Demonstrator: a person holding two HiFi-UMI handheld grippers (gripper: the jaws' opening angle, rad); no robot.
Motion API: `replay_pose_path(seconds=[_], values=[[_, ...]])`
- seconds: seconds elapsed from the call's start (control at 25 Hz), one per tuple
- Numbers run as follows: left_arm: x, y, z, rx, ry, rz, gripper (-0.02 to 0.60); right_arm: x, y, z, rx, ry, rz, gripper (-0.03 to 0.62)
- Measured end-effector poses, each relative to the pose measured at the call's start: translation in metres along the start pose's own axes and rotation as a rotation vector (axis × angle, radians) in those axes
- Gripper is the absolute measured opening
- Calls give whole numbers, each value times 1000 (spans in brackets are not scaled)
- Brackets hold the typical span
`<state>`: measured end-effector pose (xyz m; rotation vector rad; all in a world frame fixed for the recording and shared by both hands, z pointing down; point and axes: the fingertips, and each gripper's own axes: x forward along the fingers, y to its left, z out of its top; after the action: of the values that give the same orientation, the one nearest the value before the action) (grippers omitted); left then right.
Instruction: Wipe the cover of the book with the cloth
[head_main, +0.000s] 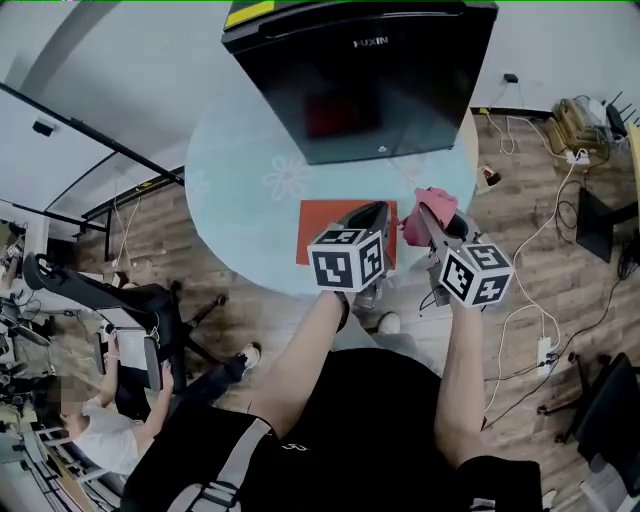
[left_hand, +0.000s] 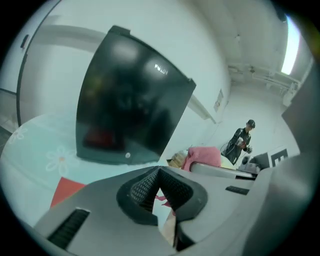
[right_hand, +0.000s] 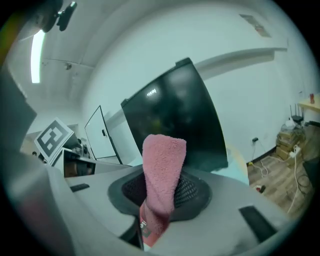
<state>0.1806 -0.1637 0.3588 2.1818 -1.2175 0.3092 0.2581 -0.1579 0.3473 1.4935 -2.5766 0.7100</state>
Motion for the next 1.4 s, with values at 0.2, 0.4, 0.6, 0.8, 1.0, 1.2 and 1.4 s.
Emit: replay_pose_path(seconds=[0.2, 0.4, 0.6, 0.8, 1.0, 1.2, 1.4], values=[[-37, -8, 75, 33, -233, 26, 14, -20, 27, 85, -90, -192, 68, 95], [-78, -19, 137, 108, -418, 72, 14, -30, 61, 138, -222, -311, 150, 95], [-91, -29, 157, 159, -476, 59, 14, -23, 83, 148, -323, -314, 215, 91], [-96, -24, 161, 161, -490, 94, 14, -19, 84, 155, -335, -316, 230, 91], [-96, -19, 166, 169, -493, 114, 14, -16, 93, 160, -368, -326, 257, 91], [-95, -32, 177, 200, -512, 80, 14, -19, 91, 173, -387, -350, 245, 91], [-92, -48, 183, 239, -514, 5, 14, -23, 91, 182, -402, -375, 240, 91]])
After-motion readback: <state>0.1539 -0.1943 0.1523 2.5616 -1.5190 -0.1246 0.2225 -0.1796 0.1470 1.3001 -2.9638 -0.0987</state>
